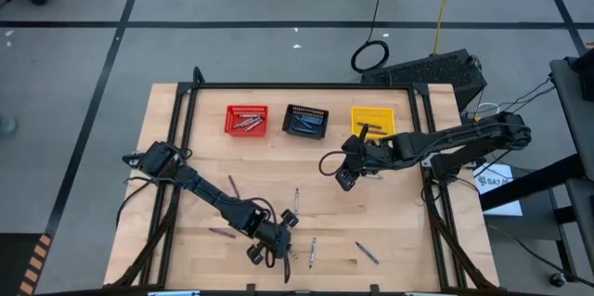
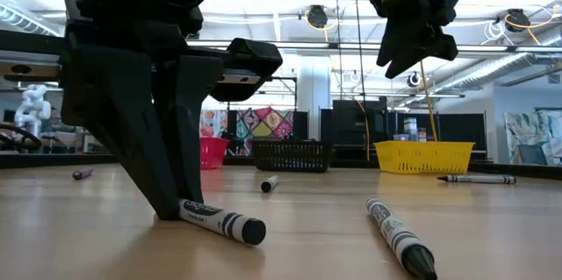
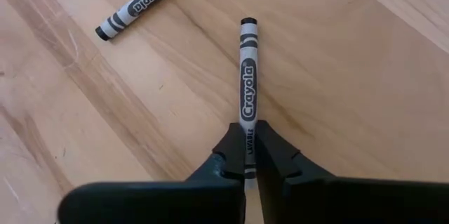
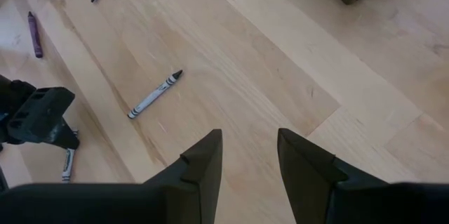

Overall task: Sort crayons
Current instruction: Put the gray crayon into the red bin

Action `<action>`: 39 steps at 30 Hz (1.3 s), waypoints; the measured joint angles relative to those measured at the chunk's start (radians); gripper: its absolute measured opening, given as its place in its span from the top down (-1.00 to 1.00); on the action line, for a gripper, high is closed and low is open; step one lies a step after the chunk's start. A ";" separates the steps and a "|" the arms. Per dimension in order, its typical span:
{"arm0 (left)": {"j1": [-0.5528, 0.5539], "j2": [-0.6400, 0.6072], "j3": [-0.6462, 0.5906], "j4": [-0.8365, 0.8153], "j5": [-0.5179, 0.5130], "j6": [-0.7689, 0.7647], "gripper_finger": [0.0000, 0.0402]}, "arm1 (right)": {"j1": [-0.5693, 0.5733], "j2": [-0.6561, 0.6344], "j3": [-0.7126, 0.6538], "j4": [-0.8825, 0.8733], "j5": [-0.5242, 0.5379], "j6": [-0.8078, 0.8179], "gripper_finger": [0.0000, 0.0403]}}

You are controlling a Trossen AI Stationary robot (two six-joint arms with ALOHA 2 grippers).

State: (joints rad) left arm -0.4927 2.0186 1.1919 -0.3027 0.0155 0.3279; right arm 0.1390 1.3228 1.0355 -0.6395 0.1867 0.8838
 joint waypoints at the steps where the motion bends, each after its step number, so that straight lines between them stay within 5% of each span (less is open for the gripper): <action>1: 0.000 -0.001 0.000 0.000 0.001 0.000 0.97 | 0.000 0.000 0.000 0.000 0.000 -0.004 0.38; 21: 0.095 -0.286 -0.009 -0.317 -0.057 -0.035 1.00 | 0.000 0.000 0.000 0.000 -0.004 -0.071 0.38; 30: 0.237 -0.418 -0.009 -0.543 -0.107 -0.057 0.98 | 0.000 0.000 0.000 0.000 -0.004 -0.114 0.38; 39: 0.361 -0.480 -0.048 -0.580 -0.097 -0.110 1.00 | 0.000 0.000 0.000 0.000 -0.004 -0.152 0.38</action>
State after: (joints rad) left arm -0.1321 1.5386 1.1441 -0.8830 -0.0817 0.2182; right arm 0.1394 1.3231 1.0355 -0.6392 0.1829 0.7314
